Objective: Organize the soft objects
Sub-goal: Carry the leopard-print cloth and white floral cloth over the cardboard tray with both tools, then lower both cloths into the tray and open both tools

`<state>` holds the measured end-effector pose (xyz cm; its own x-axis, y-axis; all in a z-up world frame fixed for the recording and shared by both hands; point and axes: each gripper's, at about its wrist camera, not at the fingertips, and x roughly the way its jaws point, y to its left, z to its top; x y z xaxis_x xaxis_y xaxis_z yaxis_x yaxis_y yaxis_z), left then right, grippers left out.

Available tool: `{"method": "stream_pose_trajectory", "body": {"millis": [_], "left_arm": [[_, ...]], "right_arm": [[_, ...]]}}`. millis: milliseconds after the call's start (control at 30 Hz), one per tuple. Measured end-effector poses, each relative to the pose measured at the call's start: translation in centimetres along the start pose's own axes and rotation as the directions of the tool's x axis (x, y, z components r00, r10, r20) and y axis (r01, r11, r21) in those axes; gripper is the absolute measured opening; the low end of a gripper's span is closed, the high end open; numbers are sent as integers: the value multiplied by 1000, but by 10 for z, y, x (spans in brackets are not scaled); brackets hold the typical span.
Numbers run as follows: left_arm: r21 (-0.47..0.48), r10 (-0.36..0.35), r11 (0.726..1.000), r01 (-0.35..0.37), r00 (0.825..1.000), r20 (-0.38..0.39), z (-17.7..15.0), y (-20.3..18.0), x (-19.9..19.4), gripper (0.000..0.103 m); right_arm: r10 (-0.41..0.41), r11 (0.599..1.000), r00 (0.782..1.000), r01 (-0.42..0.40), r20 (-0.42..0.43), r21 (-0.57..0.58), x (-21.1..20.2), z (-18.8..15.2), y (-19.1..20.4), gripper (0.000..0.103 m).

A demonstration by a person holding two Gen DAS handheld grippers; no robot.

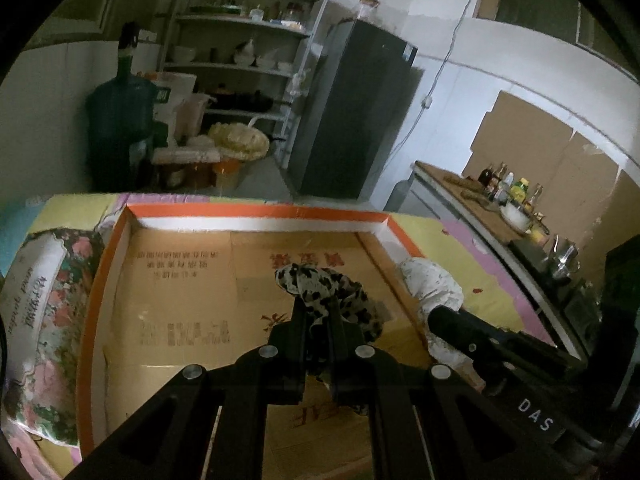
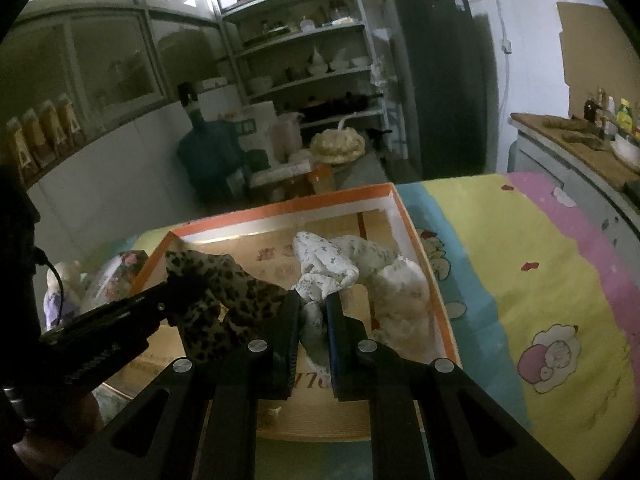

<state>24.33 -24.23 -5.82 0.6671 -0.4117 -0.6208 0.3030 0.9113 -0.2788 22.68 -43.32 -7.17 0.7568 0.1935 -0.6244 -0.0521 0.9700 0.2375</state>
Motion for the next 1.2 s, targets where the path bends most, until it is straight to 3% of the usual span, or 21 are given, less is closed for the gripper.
{"method": "stream_pose_trajectory", "body": {"millis": [233, 300, 367, 433, 667, 867, 1033, 1200], "left_arm": [[-3, 43, 999, -43, 998, -38, -3, 2, 6, 11], [0, 52, 999, -52, 998, -37, -2, 0, 5, 18], [4, 59, 998, -58, 998, -33, -1, -1, 2, 35], [5, 59, 998, -59, 998, -22, 0, -1, -1, 44], [35, 82, 996, -83, 996, 36, 4, -6, -21, 61], [59, 69, 996, -74, 994, 82, 8, -12, -43, 66], [102, 50, 993, -67, 986, 156, 10, -14, -70, 77], [147, 59, 985, -93, 975, 215, 11, -17, -92, 77]], "right_arm": [[17, 1000, 999, -17, -43, 2, 10, -6, 1, 16], [22, 1000, 999, -22, -46, 6, 10, -6, 0, 20], [26, 1000, 999, -26, -43, 11, 9, -7, 0, 28], [29, 999, 999, -29, -37, 13, 8, -7, -1, 31], [23, 1000, 1000, -22, -17, 20, 2, -7, -1, 44], [4, 1000, 1000, -4, 9, 20, -8, -7, 2, 59], [-9, 1000, 1000, 8, 27, 21, -18, -10, 6, 61], [-23, 999, 999, 22, 43, 23, -27, -14, 13, 61]]}}
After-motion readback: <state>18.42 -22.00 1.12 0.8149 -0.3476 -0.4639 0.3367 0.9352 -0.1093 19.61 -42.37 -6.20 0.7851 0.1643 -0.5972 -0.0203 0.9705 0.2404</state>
